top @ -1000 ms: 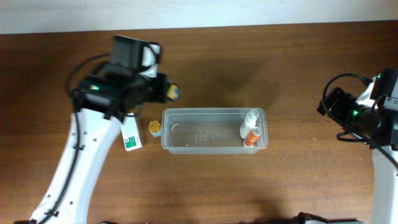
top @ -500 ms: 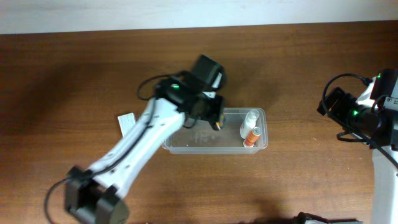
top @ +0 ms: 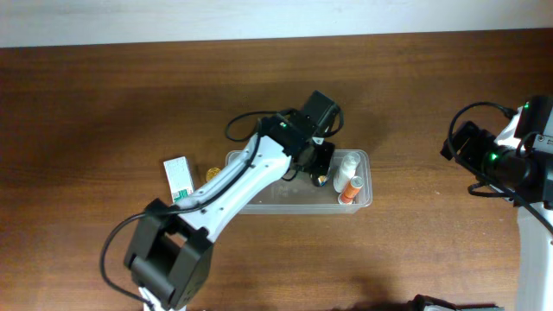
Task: Pack container
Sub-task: 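Carry the dark bottle into the container and release it, then move the left gripper to the gold-lidded jar and grasp it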
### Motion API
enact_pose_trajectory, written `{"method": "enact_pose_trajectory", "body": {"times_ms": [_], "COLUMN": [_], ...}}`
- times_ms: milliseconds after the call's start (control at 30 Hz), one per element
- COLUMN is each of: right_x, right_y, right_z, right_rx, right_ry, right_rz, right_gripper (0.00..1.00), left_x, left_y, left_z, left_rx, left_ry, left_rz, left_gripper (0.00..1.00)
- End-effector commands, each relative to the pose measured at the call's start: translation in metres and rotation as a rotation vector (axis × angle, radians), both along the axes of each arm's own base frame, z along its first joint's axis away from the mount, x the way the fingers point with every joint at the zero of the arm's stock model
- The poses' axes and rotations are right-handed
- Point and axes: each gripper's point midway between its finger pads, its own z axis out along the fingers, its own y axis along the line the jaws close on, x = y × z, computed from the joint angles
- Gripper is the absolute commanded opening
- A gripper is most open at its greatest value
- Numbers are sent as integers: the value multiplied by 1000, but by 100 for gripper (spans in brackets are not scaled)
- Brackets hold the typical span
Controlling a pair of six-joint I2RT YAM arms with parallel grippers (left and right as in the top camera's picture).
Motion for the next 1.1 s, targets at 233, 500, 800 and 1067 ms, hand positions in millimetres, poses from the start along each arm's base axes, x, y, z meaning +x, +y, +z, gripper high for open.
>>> {"method": "enact_pose_trajectory", "body": {"times_ms": [233, 500, 800, 1067], "right_x": [1, 1, 1, 1], "right_y": [-1, -1, -1, -1], "right_z": [2, 2, 2, 2], "right_rx": [5, 5, 5, 4], "right_ry": [-7, -7, -7, -7], "right_rz": [-6, -6, -6, -6], "right_gripper": [98, 98, 98, 98], "left_x": [10, 11, 15, 37], "left_y": [-9, -10, 1, 110], "left_z": [-9, 1, 50, 76], "left_rx": [42, 50, 88, 367], "left_ry": [-63, -80, -110, -111], "left_rz": [-33, -72, -76, 122], "left_gripper": [30, 54, 54, 64]}}
